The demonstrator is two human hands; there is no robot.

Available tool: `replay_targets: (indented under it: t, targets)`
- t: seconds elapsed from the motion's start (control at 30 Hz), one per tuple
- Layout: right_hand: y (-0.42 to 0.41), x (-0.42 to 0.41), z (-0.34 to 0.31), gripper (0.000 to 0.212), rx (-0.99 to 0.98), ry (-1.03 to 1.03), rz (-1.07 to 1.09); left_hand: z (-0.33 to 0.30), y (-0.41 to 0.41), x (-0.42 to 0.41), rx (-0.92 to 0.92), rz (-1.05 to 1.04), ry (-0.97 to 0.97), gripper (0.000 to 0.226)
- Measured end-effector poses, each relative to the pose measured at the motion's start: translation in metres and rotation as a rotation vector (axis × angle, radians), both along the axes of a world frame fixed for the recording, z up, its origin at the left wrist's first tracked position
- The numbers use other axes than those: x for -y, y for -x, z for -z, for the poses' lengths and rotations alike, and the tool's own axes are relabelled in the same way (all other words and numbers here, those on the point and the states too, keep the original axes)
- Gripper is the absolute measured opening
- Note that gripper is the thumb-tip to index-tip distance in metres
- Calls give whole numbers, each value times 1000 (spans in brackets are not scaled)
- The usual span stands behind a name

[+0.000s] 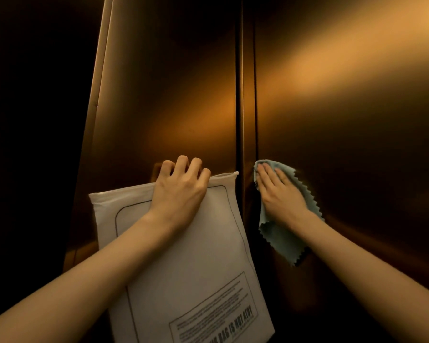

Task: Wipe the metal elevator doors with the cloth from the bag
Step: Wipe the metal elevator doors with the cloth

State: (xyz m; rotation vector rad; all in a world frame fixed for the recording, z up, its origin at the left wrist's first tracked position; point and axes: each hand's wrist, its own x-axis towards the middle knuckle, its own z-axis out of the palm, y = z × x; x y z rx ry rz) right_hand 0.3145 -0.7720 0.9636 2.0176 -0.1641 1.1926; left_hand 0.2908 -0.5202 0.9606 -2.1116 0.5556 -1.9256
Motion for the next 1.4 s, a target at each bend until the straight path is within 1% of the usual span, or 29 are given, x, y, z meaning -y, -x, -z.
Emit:
replay_targets:
  t: [0.13,0.4,0.67,0.77,0.9,1.0,1.1,1.27,1.4]
  targets:
    - [-8,-5,-26,64,40,-20,0,-13,3,-2,7,-36,-14,29]
    - [-13,-11,-126,61,111,-99,43,-60,5,9,46,19,41,28]
    - [-6,-21,-218,60,147,-68,164,-110,-4,17,43,77,106,28]
    - [-6,-21,-220,60,155,-66,143,-112,-5,13,41,89,111,26]
    - [-11,-14,-194,64,141,-54,137,-107,-6,11,63,60,101,25]
    - [-7,-14,-188,64,125,-34,113,-101,-7,10,89,69,90,25]
    - [-7,-15,-206,64,124,-45,114,-102,-11,10,96,60,99,30]
    - [-14,-22,-239,62,192,-68,95,-103,-13,9,90,66,99,35]
    - [-14,-29,-268,59,203,-101,129,-102,-16,8,101,57,107,36]
